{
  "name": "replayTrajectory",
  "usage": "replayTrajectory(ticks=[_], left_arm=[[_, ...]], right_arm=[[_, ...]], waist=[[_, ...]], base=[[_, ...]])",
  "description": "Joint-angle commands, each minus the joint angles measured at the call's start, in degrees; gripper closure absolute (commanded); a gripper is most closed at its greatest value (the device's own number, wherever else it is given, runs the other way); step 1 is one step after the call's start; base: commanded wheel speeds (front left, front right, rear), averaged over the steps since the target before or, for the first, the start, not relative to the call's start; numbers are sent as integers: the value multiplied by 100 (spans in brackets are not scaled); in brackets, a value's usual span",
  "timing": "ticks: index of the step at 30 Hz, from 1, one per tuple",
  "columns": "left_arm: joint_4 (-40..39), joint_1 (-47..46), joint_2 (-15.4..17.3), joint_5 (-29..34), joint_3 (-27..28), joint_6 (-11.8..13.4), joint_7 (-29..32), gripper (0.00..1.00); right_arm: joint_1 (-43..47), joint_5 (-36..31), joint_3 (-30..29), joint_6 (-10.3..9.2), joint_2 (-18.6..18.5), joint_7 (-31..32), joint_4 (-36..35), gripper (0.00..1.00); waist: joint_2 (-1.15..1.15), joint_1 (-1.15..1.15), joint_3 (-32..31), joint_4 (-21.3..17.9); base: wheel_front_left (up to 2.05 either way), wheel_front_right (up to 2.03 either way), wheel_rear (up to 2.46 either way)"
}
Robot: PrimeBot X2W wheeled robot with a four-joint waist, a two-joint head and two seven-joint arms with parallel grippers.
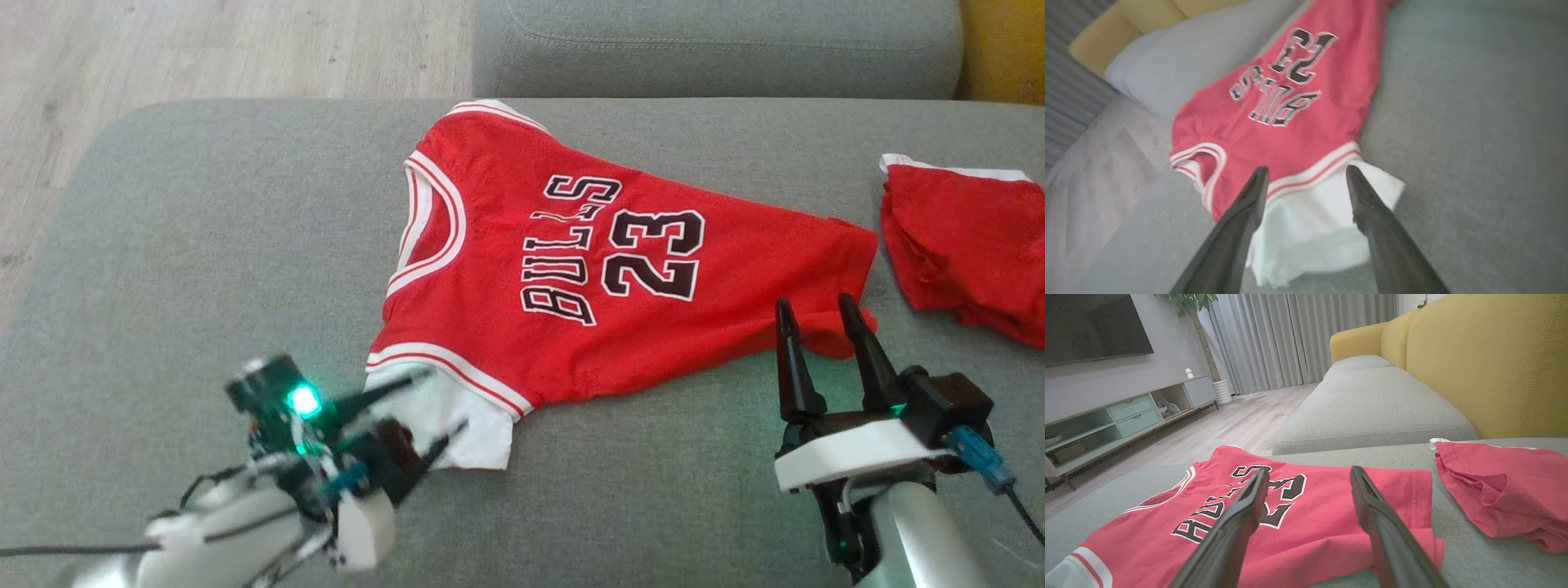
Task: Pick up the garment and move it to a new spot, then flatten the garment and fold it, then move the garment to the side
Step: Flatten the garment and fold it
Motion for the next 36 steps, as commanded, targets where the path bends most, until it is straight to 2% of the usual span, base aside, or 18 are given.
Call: replayTrajectory(ticks=[1,8,11,13,16,19,24,32,36], left_arm=[[-159,-200,216,-85,393,132,-82,0],[-530,258,-6,-1237,1868,1489,-1152,0],[-649,519,-177,-1641,2524,1971,-1531,0],[-752,724,-317,-1790,2917,2178,-1635,0],[-973,1112,-635,-1730,3556,2343,-1668,0],[-975,1887,-1055,-1312,4102,2164,-1672,0],[-893,2379,-1540,-867,4742,1760,-1673,0],[-603,2391,-1973,-271,5221,1104,-1673,0],[-512,2360,-2105,-123,5337,923,-1673,0]], right_arm=[[-104,-2,137,-5,-17,-63,-158,0],[-100,-46,102,-5,-17,-63,-221,0],[-73,-64,63,-5,-17,-63,-275,0],[-40,-65,38,-5,-17,-63,-315,0],[27,-56,-1,-5,-17,-63,-357,0],[87,-76,4,-5,-17,-63,-375,0],[150,-119,-155,-5,-17,-63,-336,0],[4,-120,-653,-5,-17,289,457,0],[-224,-65,-774,-5,-17,401,835,0]], waist=[[0,1,-4,-10],[0,1,-47,-109],[0,1,-74,-143],[0,1,-97,-163],[0,1,-115,-181],[0,1,-90,-239],[0,1,9,-248],[0,1,230,-188],[0,1,332,-143]], base=[[0,0,0],[0,0,0],[0,0,0],[0,0,0],[0,0,0],[0,0,0],[0,0,0],[0,0,0],[0,0,0]])
